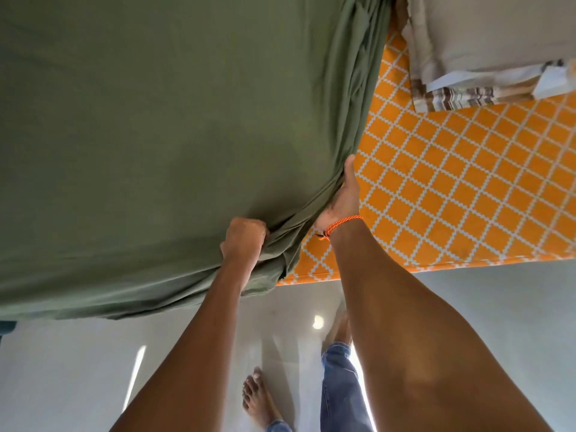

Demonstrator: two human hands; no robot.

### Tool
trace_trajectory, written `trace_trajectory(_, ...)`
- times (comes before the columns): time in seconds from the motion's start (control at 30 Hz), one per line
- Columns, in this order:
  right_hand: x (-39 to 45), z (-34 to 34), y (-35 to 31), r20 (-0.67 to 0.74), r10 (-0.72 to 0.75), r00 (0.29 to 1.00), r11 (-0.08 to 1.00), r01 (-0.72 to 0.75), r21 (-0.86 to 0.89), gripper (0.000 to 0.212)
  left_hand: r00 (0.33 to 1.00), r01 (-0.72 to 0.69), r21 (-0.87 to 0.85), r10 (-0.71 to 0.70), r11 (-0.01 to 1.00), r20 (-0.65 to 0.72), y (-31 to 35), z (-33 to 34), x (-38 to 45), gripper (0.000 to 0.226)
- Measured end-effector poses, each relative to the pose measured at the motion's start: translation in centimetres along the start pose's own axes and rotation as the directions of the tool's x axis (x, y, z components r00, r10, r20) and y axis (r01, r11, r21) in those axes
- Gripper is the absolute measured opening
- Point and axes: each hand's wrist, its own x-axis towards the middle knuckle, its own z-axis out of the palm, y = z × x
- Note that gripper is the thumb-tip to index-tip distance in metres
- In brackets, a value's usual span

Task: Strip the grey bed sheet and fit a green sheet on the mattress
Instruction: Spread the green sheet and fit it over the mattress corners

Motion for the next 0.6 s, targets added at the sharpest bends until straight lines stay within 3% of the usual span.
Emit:
trace_trajectory(0.03,-0.3,0.2,-0.2,-0.013,0.001,1.0,1.0,-0.001,-0.009,0.082,0.999,0.035,0.024,-0.034,0.999,-0.036,0.4,0.0,-0.3,0.027)
trace_trajectory(0.13,-1.0,-1.0,-1.0,-0.244,0.003,0.97,0.995,-0.028,-0.101,0.081,0.989,0.086,0.134,-0.069,0.987,-0.127,1.0,0.0,-1.4,0.013)
trace_trajectory(0.23,-2.2,-4.0,-2.8,-0.445,-0.226,0.867,0.913,0.03,-0.406,0.075,0.983,0.079,0.229,-0.038,0.97,-0.178,0.5,0.4,-3.1,0.025)
trace_trajectory(0.27,-3.0,-4.8,-3.6,-0.46,-0.352,0.815,0.833,0.048,-0.552,0.075,0.983,0.049,0.293,0.006,0.955,-0.183,0.2,0.8,-3.9,0.025)
trace_trajectory(0.33,-4.3,-6.1,-5.0,-0.354,-0.578,0.735,0.547,0.027,-0.837,0.067,0.97,-0.06,0.423,0.152,0.904,-0.188,-0.5,1.8,-5.3,0.025)
trace_trajectory(0.4,-5.5,-6.8,-6.0,-0.23,-0.646,0.728,0.292,-0.042,-0.955,0.06,0.941,-0.133,0.455,0.256,0.881,-0.221,-1.3,3.3,-6.4,0.026)
trace_trajectory(0.43,-6.1,-7.5,-6.6,-0.212,-0.639,0.739,0.255,-0.056,-0.965,0.058,0.928,-0.167,0.451,0.294,0.877,-0.227,-1.6,4.2,-7.3,0.025)
trace_trajectory(0.47,-6.7,-7.7,-7.0,-0.229,-0.61,0.759,0.291,-0.055,-0.955,0.058,0.914,-0.215,0.447,0.34,0.868,-0.22,-1.8,5.2,-8.0,0.025)
trace_trajectory(0.6,-8.7,-9.1,-9.0,-0.273,-0.36,0.892,0.73,0.087,-0.678,0.048,0.835,-0.467,0.393,0.541,0.793,-0.101,-2.0,9.1,-11.1,0.028)
